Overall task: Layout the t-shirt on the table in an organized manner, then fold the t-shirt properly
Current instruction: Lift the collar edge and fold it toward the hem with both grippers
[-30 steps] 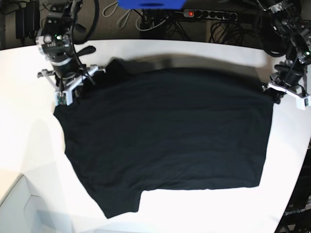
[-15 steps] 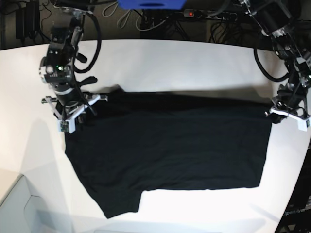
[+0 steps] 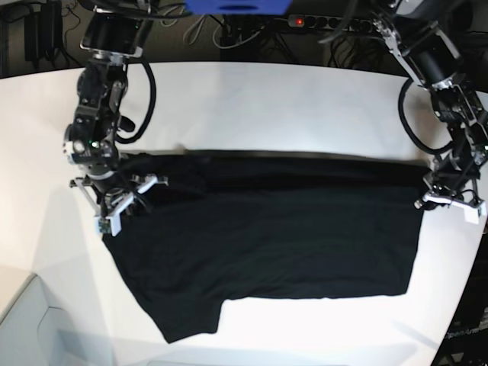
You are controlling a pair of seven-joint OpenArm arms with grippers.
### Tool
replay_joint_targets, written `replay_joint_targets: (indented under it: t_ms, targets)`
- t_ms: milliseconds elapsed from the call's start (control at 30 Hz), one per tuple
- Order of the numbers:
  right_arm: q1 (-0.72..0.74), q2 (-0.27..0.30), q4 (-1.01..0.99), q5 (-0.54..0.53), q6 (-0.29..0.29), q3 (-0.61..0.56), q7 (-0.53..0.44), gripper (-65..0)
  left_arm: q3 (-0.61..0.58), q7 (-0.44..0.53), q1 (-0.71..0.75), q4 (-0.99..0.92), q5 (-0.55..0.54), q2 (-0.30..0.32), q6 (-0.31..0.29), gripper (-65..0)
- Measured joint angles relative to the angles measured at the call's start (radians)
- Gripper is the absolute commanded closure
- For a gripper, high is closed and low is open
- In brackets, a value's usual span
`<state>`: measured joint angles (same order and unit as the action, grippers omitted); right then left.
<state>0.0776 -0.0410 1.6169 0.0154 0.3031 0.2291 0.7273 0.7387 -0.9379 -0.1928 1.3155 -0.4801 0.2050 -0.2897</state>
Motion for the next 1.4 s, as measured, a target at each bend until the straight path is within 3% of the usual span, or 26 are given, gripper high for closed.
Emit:
replay_joint_targets:
  t_ms: [533, 633, 800, 1067, 1300, 1400]
  targets:
    - [0.071, 0.014, -0.129, 0.000, 0.000, -0.002, -0.005, 0.0, -0.001, 0.004, -0.054, -0.111, 0.001, 0.003, 0.001, -0.5]
    - [0.086, 0.016, -0.130, 0.000, 0.000, -0.007, 0.002, -7.5, -0.001, 0.004, -0.054, -0.111, 0.001, 0.003, 0.001, -1.6]
    - [0.085, 0.028, -0.128, 0.000, 0.000, 0.000, 0.005, -26.9, -0.001, 0.004, -0.054, -0.110, 0.001, 0.003, 0.001, -14.9]
    - [0.031, 0.044, -0.039, 0.005, 0.000, 0.000, -0.003, -37.8, 0.006, 0.004, -0.051, -0.102, -0.003, 0.003, 0.001, -41.2]
    - [-0.094, 0.044, 0.101, -0.004, 0.000, 0.000, -0.012, -38.4, 0.008, 0.026, 0.040, 0.005, -0.010, 0.025, 0.000, -42.7]
    - [-0.143, 0.044, 0.100, 0.000, 0.000, 0.000, 0.005, -38.4, 0.008, 0.092, 0.077, -0.042, 0.003, 0.021, 0.003, -42.7]
